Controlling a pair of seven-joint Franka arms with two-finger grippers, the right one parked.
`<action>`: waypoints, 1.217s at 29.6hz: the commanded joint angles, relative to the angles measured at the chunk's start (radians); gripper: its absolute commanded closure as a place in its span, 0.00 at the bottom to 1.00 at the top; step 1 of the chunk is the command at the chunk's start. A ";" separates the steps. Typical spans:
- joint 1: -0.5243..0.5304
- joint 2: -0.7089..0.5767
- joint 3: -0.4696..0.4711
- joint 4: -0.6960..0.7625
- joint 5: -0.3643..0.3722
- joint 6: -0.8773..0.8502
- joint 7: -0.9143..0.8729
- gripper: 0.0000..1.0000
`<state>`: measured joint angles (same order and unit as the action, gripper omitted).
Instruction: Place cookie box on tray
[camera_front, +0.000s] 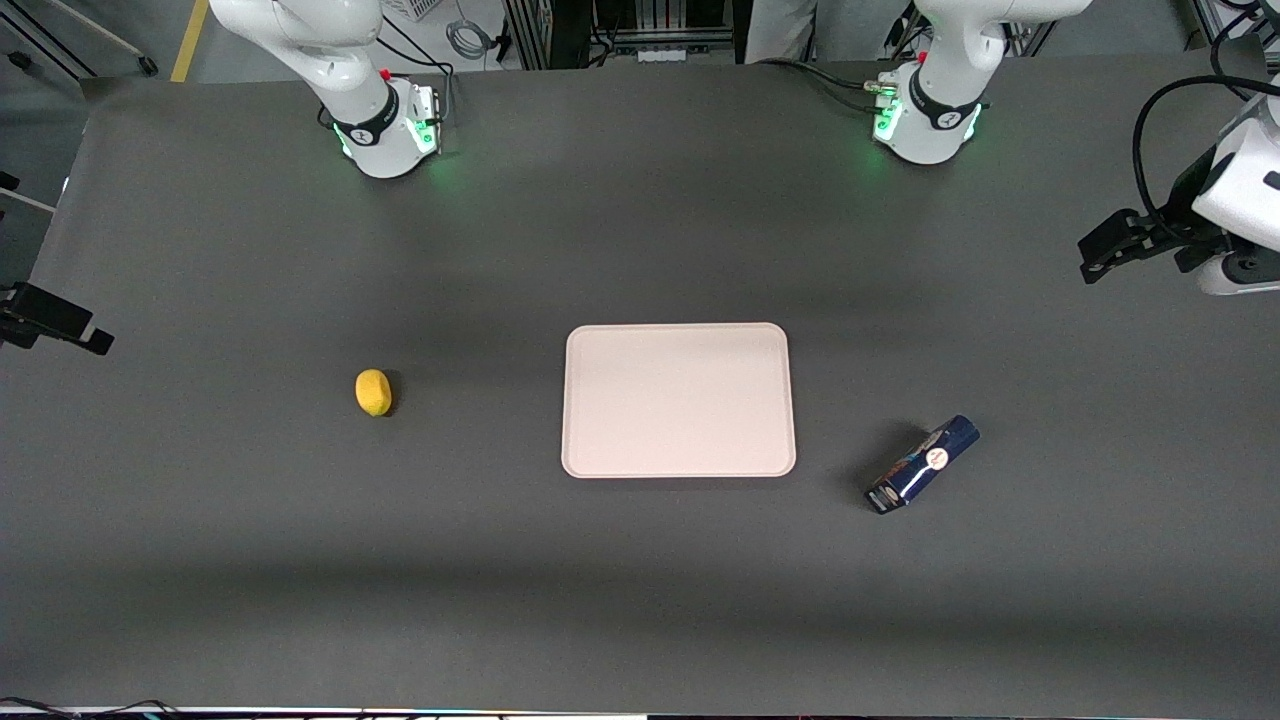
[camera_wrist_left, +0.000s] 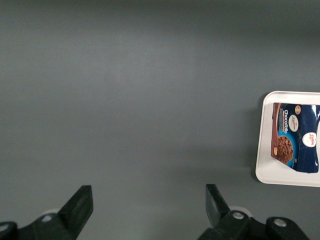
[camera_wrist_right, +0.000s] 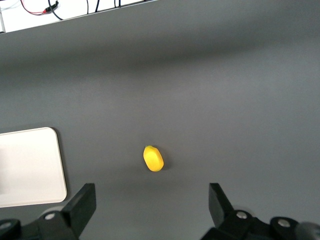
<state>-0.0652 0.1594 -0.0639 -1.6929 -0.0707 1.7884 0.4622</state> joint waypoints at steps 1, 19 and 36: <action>-0.015 0.057 -0.014 -0.039 0.025 0.110 -0.063 0.00; -0.019 0.267 -0.034 -0.054 0.106 0.376 -0.074 0.00; -0.033 0.342 -0.036 -0.091 0.117 0.511 -0.117 0.00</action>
<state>-0.0824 0.4740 -0.1029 -1.7729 0.0262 2.2371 0.3724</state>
